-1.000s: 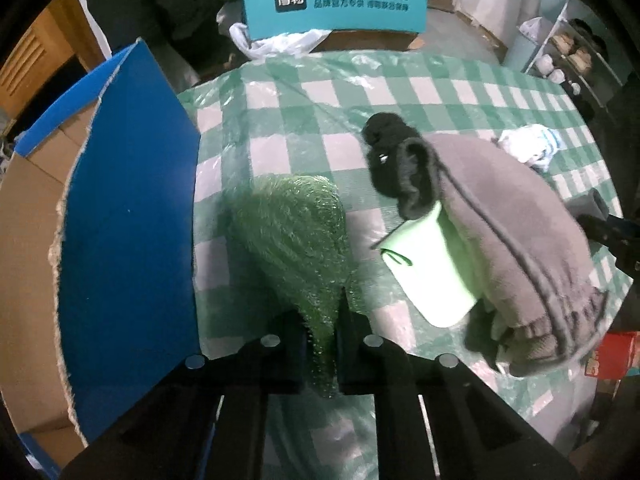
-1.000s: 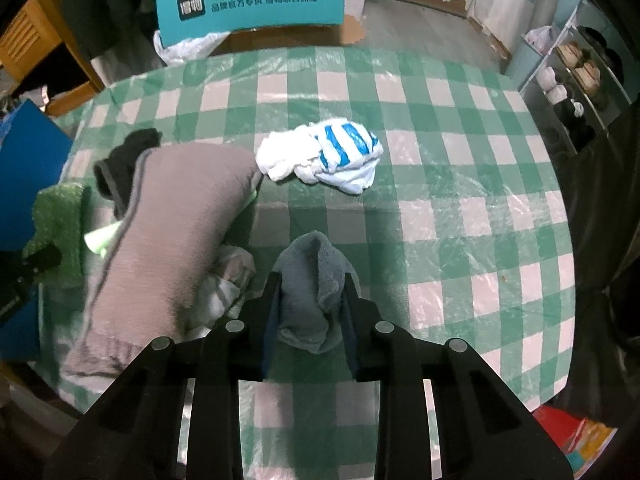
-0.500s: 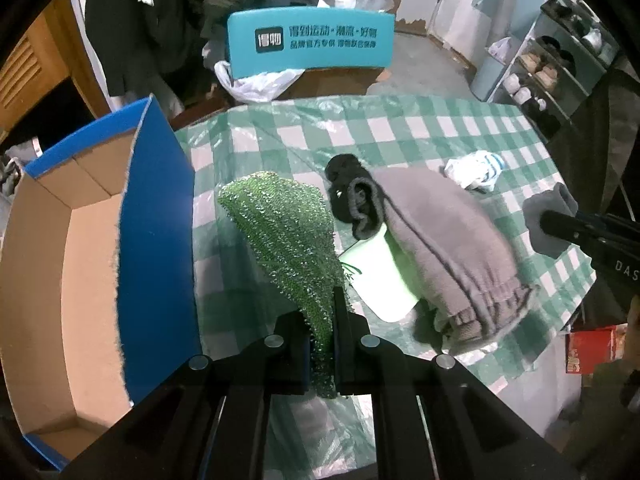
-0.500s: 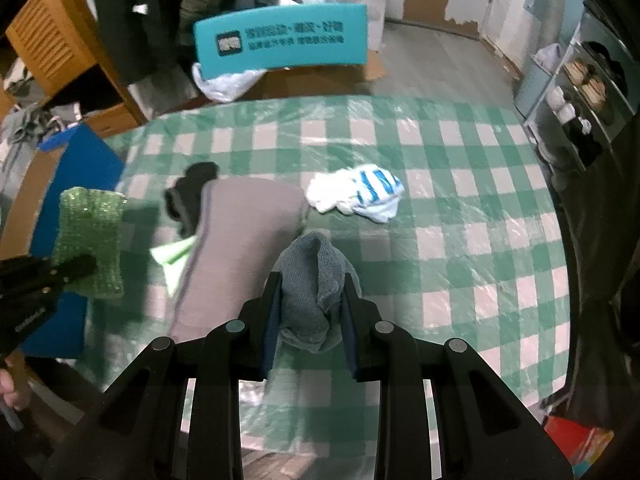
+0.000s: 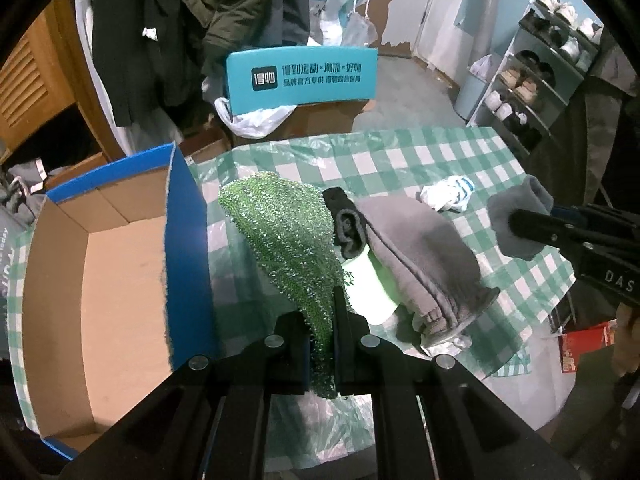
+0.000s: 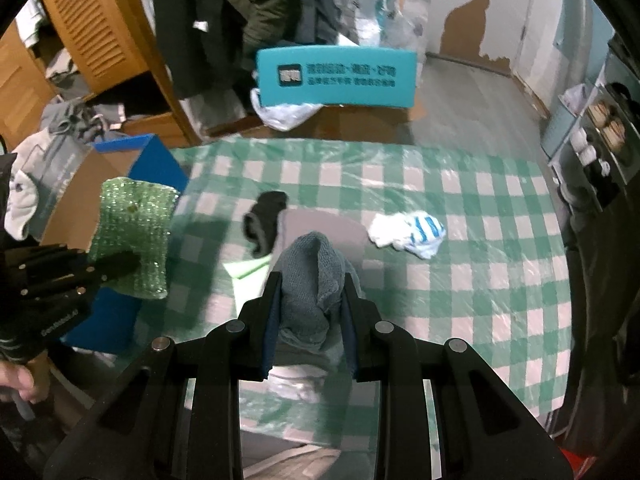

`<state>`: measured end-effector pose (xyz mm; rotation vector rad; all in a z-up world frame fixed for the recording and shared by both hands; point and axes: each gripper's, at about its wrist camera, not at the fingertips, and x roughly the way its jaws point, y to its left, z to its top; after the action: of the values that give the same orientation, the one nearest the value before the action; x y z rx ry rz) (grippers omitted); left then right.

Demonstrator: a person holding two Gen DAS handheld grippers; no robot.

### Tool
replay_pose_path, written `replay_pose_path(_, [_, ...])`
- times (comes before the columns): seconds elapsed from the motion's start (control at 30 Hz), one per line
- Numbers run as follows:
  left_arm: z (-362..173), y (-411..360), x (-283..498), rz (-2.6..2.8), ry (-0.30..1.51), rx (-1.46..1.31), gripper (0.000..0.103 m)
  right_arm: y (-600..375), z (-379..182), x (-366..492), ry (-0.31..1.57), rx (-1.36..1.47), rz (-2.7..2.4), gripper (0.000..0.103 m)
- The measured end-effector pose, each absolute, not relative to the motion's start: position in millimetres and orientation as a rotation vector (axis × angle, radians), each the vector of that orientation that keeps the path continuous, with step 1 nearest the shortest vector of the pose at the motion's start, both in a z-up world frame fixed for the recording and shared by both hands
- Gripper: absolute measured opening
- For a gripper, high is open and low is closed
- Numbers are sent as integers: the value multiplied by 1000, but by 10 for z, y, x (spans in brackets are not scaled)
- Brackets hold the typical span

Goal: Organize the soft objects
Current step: 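Carry the pouch and grey sock over the cardboard box with both tools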

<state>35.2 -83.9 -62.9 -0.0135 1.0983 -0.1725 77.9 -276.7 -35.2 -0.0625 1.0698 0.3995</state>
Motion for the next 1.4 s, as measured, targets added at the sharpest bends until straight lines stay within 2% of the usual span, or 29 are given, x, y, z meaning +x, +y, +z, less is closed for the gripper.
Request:
replay_pose_path(0.63, [-359,-316,207,-115,1051,-72,8,-2041,-73,761,1023,-112,521,25])
replay_pose_path(1.4, [-287,549,30,0,1025,-160,8,-867,66,743,1010,-200,670,25])
